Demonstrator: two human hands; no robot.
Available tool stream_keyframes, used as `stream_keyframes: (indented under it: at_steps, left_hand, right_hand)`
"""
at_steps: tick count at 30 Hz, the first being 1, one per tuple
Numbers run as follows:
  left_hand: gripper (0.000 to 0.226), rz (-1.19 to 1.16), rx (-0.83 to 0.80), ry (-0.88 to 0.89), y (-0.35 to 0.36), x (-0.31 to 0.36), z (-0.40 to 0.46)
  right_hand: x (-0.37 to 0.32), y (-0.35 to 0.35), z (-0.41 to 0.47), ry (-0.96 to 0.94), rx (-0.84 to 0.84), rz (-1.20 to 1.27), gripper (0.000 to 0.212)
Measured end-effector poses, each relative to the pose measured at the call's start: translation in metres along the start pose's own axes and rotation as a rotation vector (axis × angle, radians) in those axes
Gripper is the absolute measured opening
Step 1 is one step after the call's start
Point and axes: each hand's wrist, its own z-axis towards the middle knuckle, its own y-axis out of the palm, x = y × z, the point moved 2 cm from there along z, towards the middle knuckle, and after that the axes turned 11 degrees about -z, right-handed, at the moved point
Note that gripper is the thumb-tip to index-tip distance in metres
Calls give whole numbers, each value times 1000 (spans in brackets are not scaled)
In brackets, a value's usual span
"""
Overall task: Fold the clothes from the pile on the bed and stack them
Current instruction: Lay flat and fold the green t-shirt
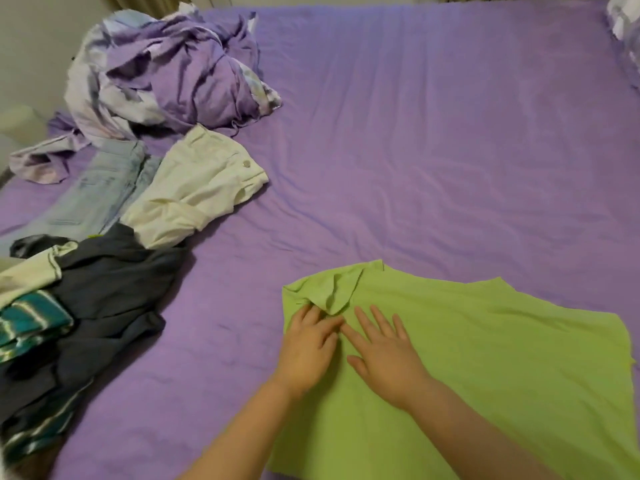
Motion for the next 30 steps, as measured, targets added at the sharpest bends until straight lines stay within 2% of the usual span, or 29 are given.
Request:
stream_keyframes:
  at_steps: [3, 5, 7, 10, 13, 14, 16, 18, 21, 23, 25, 27, 30]
  left_hand:
    - [50, 234, -37, -103, -11, -28, 10]
    - [57, 244, -70, -140, -16, -40, 14]
    - [63, 208, -35, -155, -19, -48, 14]
    - [67, -22, 100, -204, -18, -52, 7]
    - [62, -459, 130, -314, -15, -53, -5]
    - [60, -602, 150, -374, -15, -53, -12]
    - [57, -808, 167, -526, -14, -55, -31]
    - [41, -958, 142, -625, -10, -57, -51]
    - [11, -1160, 86, -706, -2, -57, -84]
    - [9, -1206, 103, -735, 5, -59, -103]
    - [8, -1253, 148, -738, 9, -58, -118]
    - [5, -1333, 181, -719, 9, -55, -129]
    - [4, -1405, 186, -681, 7, -47, -135]
  right_hand:
    - [-7, -13, 29, 19, -17, -16, 63]
    - [-9, -20, 48, 32, -38, -27, 65]
    - [-13, -24, 64, 50, -80, -42, 68]
    - [-16, -28, 79, 82, -162, -53, 73]
    - [-19, -36, 80, 105, -227, -29, 74]
    - [-21, -40, 78, 125, -210, -12, 72]
    - [-29, -50, 74, 160, -55, 9, 62]
    - [-45, -56, 73, 159, 90, 124, 52]
    - [-76, -54, 76, 249, 44, 262, 68]
    - [-91, -52, 78, 353, 18, 189, 81]
    - [-97, -51, 78, 390, 14, 135, 83]
    - [-92, -52, 81, 399, 17, 156, 68]
    - [-68, -58, 79, 407, 50, 427, 32]
